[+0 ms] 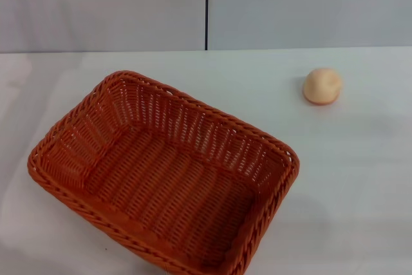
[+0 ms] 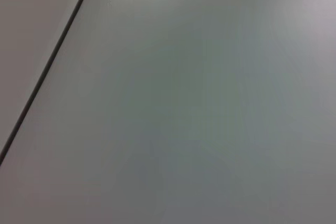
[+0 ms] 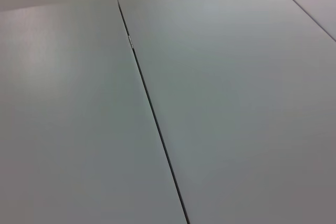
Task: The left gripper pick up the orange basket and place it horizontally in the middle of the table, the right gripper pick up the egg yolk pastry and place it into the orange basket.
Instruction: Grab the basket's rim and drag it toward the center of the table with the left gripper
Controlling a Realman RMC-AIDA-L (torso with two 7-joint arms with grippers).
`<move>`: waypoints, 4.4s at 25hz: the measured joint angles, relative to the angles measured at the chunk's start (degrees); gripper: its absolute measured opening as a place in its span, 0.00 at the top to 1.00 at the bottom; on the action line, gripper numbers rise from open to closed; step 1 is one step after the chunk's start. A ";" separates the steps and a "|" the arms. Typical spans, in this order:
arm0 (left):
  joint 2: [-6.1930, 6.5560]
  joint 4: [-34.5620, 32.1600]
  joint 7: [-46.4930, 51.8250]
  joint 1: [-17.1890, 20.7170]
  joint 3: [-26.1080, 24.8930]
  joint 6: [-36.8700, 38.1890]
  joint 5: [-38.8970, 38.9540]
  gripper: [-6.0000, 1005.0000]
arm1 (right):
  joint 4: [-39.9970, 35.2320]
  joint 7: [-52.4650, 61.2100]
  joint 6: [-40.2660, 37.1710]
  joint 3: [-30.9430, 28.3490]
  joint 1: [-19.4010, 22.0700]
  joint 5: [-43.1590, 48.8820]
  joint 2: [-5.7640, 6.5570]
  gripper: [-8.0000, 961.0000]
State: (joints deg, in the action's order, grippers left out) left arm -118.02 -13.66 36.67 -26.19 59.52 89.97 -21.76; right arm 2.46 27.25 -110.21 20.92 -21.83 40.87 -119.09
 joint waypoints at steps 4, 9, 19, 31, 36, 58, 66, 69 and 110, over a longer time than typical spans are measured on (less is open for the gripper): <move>0.64 -4.06 5.59 0.57 0.24 -4.48 -2.63 0.26 | 0.00 0.00 0.09 -0.02 0.15 0.00 0.00 0.29; 2.15 -8.38 11.89 0.84 0.25 -8.14 -7.32 0.26 | -0.04 0.00 0.64 -0.84 0.36 0.00 0.00 0.29; 11.45 -32.55 53.08 1.15 -1.76 -13.12 -43.67 0.26 | -0.34 0.00 1.07 -2.33 0.46 0.00 0.09 0.29; 12.62 -55.15 92.54 -3.56 -12.77 4.58 -87.17 0.26 | -0.70 0.00 2.58 -3.33 0.28 0.00 0.17 0.29; 12.34 -55.11 95.67 -6.14 -14.23 9.45 -96.01 0.26 | -0.74 0.00 2.88 -4.45 0.01 0.00 0.18 0.29; 8.37 -52.67 99.11 -10.81 -13.89 13.33 -117.89 0.26 | -1.44 0.00 5.98 -5.98 0.11 0.00 0.08 0.29; 7.54 -49.22 97.72 -11.12 -13.28 11.70 -121.09 0.26 | -1.41 0.00 6.03 -5.97 -0.13 0.00 0.16 0.29; 6.88 -47.40 96.45 -11.74 -13.22 11.29 -122.48 0.26 | -1.41 0.00 6.07 -5.97 -0.20 0.00 0.17 0.29; 5.57 -45.23 96.85 -13.19 -12.82 7.22 -126.98 0.84 | -1.85 0.00 7.27 -5.98 -0.19 0.00 0.26 0.29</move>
State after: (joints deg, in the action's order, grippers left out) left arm -112.45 -58.89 133.53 -39.39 46.70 97.18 -148.74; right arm 0.61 27.25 -102.94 14.94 -22.02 40.87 -118.83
